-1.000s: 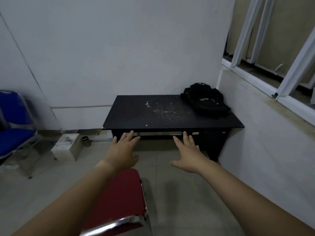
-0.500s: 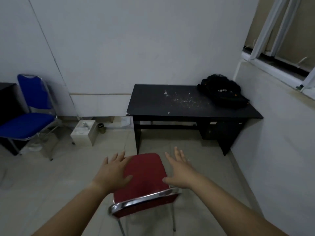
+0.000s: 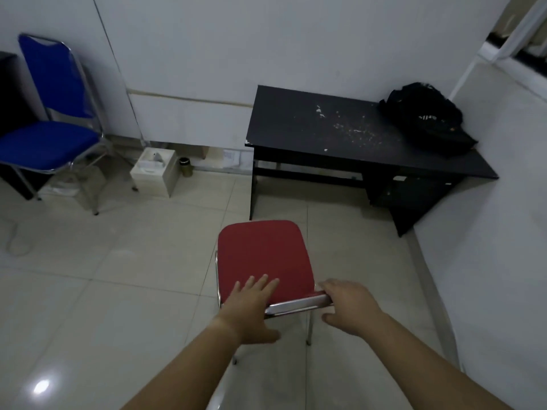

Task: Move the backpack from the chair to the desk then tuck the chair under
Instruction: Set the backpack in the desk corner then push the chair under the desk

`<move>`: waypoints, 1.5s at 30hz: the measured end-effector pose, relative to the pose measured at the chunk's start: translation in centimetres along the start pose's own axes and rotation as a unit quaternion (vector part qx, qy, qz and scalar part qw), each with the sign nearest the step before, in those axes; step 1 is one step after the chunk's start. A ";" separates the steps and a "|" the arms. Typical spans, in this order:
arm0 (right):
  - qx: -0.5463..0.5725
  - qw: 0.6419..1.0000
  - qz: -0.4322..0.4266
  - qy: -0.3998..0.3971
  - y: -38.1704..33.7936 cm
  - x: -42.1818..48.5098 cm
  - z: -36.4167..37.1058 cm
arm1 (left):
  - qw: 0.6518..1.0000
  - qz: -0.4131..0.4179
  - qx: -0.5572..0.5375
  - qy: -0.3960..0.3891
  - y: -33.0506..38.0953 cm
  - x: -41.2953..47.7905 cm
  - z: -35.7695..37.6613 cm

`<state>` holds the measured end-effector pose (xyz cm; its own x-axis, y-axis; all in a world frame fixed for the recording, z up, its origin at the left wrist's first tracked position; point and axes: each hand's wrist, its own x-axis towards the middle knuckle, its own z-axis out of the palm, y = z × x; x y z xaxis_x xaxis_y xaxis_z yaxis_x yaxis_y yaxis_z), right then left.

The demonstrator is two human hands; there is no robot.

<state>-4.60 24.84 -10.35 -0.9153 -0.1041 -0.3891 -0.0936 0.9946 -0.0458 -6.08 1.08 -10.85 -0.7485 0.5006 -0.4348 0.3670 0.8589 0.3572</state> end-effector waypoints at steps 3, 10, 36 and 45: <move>-0.024 1.000 0.002 0.001 0.5 1.3 0.0 | 0.999 0.000 -0.053 0.014 0.8 1.9 1.3; -0.072 0.996 0.039 0.027 2.2 1.8 1.3 | 0.997 -0.010 -0.012 0.077 0.7 2.9 2.6; 0.110 0.982 0.102 0.111 8.1 -5.8 7.4 | 0.990 0.107 0.067 0.059 5.3 6.7 3.2; 0.084 0.983 0.089 0.139 12.0 -4.7 6.1 | 0.990 0.103 0.067 0.067 8.1 9.6 2.5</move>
<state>0.98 37.21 -14.70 -0.9852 0.0993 -0.1400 0.1216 0.9794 -0.1609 -8.89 13.08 -14.21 -0.7136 0.6555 -0.2472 0.5825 0.7512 0.3105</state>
